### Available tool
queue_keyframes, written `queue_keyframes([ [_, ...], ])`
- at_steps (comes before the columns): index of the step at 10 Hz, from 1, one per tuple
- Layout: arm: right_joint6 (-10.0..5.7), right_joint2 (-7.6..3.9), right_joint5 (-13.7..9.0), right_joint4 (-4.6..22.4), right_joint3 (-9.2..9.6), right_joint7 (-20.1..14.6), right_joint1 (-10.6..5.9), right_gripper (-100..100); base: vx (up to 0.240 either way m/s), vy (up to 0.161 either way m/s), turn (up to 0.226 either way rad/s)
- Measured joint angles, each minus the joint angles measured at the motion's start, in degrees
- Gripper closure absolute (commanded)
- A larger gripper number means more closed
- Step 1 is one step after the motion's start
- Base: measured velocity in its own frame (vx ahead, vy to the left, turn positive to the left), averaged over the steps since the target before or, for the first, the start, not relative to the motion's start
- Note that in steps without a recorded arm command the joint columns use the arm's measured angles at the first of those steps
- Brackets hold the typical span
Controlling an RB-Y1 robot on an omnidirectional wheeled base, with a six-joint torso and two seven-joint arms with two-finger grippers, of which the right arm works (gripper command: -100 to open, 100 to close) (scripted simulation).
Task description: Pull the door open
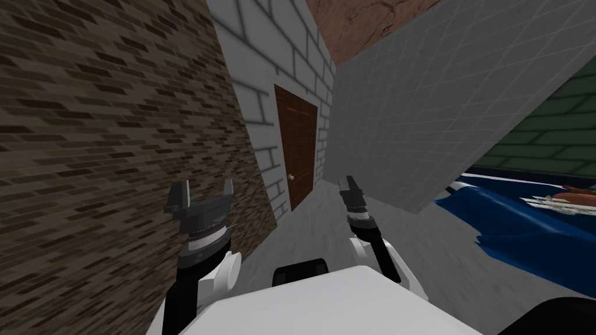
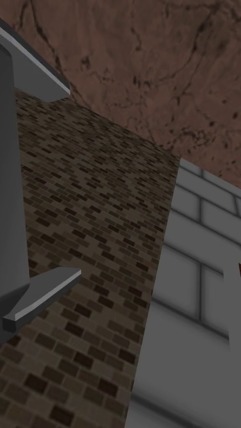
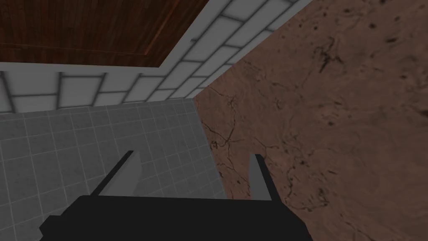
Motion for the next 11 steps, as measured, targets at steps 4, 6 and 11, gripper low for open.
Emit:
queue_keyframes([
  [4,-1.17,-0.44,-2.3,2.0,0.23,-2.2,0.49,-100,0.087,-0.005,0.342],
  [6,-2.29,-0.57,-4.0,4.0,0.51,-3.9,0.54,-100,0.095,-0.052,0.324],
  [11,-5.18,-1.27,-8.9,8.8,0.8,-8.8,1.31,-100,0.091,-0.08,0.354],
])
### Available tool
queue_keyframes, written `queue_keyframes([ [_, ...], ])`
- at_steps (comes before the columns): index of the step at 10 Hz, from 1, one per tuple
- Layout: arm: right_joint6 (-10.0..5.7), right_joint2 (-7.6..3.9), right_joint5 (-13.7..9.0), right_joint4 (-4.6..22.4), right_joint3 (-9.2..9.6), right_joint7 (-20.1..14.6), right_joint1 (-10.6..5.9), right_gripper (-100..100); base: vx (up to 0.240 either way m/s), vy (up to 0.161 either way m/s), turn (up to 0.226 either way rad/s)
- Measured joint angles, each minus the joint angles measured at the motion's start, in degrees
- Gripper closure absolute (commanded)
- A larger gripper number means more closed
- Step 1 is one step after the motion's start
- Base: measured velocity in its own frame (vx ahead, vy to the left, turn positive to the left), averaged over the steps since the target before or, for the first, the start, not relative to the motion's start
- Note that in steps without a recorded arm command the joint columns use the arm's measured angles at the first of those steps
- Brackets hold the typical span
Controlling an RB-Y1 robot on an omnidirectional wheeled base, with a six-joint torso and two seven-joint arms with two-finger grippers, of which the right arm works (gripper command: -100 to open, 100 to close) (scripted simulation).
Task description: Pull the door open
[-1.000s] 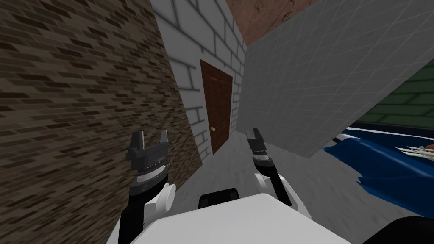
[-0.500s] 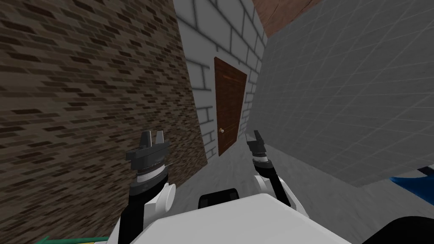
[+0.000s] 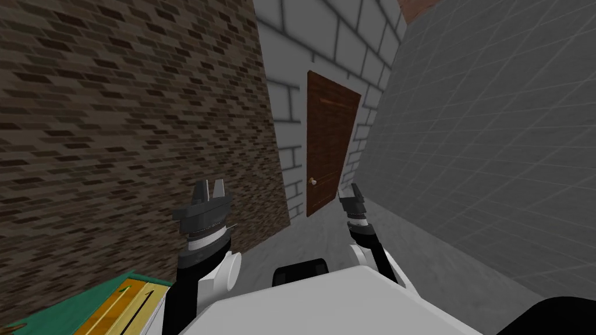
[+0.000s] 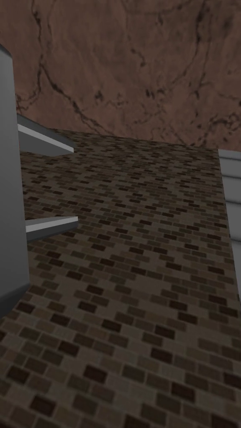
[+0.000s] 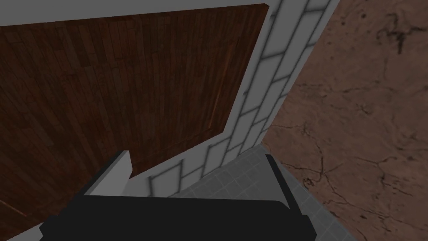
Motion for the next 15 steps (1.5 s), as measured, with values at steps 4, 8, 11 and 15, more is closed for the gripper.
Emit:
queue_keyframes([
  [4,-2.36,0.0,-4.5,4.2,0.83,-4.5,0.74,-100,0.057,-0.079,0.258],
  [8,-5.19,-0.4,-9.5,9.4,0.86,-9.5,0.94,-100,0.054,-0.092,0.318],
  [11,-7.16,-0.22,-12.5,12.2,1.47,-12.5,1.81,-100,0.033,-0.08,0.219],
  [15,-9.97,-0.01,-16.8,16.4,2.07,-16.9,2.72,-100,0.025,-0.087,0.256],
])
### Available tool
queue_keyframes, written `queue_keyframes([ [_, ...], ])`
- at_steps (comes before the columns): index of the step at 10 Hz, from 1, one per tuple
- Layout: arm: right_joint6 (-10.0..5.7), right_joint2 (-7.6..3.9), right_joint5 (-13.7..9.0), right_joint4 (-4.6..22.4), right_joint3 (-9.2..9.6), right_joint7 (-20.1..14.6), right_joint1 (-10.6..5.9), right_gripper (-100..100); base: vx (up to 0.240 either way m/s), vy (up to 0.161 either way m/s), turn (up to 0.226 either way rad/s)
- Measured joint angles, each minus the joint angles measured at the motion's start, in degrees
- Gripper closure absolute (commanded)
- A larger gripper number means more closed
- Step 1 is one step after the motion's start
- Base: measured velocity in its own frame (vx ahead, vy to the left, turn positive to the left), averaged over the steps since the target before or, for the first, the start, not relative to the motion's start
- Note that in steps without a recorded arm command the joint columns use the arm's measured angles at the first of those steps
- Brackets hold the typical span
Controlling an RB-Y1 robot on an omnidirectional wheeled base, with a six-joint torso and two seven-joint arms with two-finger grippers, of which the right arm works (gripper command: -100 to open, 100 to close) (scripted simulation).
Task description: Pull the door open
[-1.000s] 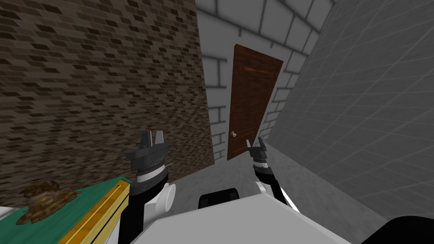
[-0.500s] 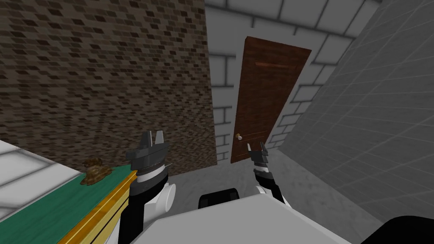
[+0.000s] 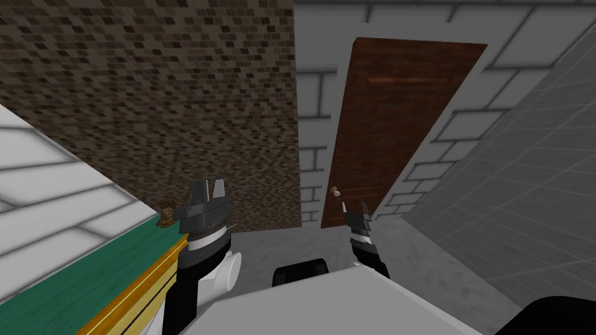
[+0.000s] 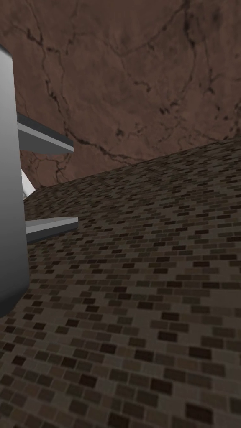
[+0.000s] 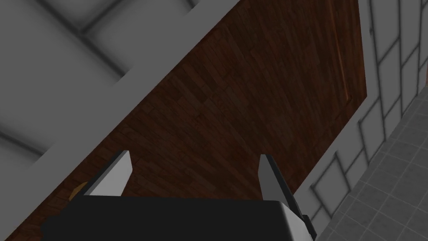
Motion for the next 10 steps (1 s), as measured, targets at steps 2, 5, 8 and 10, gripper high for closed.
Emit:
queue_keyframes([
  [2,-1.3,-0.03,-2.0,2.5,0.08,-2.1,-0.1,-100,0.012,-0.09,0.265],
  [5,-3.07,0.34,-5.7,5.7,0.44,-5.6,0.46,-100,0.013,-0.098,0.229],
  [8,-4.21,0.5,-8.1,7.5,0.68,-8.0,1.05,-100,0.002,-0.055,0.139],
  [10,-4.96,0.86,-9.5,9.0,0.86,-9.2,0.97,-100,0.004,-0.076,0.215],
])
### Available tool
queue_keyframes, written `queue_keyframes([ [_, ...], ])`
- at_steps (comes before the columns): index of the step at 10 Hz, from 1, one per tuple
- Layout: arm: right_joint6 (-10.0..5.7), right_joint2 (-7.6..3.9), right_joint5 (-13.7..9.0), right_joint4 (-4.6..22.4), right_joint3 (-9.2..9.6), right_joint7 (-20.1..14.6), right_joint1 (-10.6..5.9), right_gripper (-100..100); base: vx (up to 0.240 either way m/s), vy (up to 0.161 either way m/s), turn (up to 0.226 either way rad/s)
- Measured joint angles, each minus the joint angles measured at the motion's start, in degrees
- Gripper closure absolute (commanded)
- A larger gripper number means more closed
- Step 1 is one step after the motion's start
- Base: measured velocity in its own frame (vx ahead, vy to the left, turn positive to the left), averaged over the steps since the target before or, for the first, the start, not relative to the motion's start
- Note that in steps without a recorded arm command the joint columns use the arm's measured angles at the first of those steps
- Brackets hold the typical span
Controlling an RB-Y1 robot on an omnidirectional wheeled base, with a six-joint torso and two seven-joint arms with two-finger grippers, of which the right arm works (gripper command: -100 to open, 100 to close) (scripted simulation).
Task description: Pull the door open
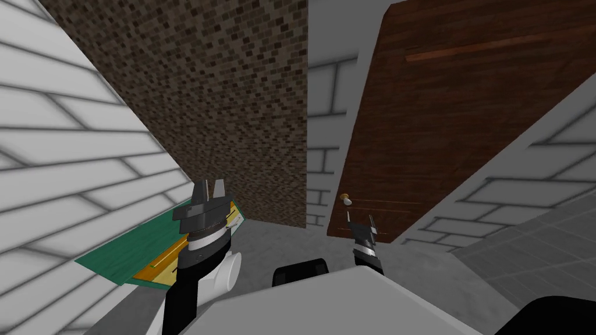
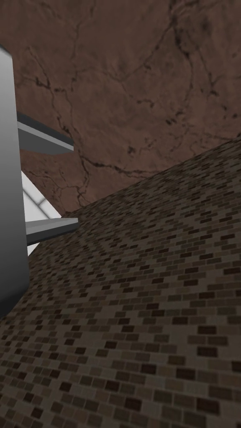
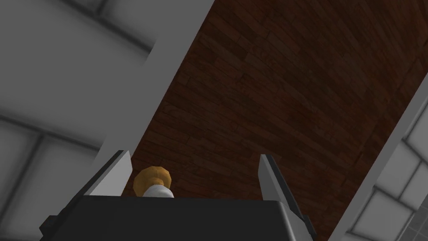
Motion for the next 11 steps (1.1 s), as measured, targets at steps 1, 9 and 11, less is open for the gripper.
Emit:
queue_keyframes([
  [1,-0.53,0.04,-0.9,0.9,0.09,-0.9,0.21,-100,-0.012,-0.069,0.201],
  [9,-5.66,1.03,-9.5,9.5,0.77,-9.7,1.37,-100,-0.012,-0.102,0.274],
  [11,-7.04,1.81,-11.7,12.0,1.12,-11.8,1.39,-100,-0.042,-0.103,0.304],
])
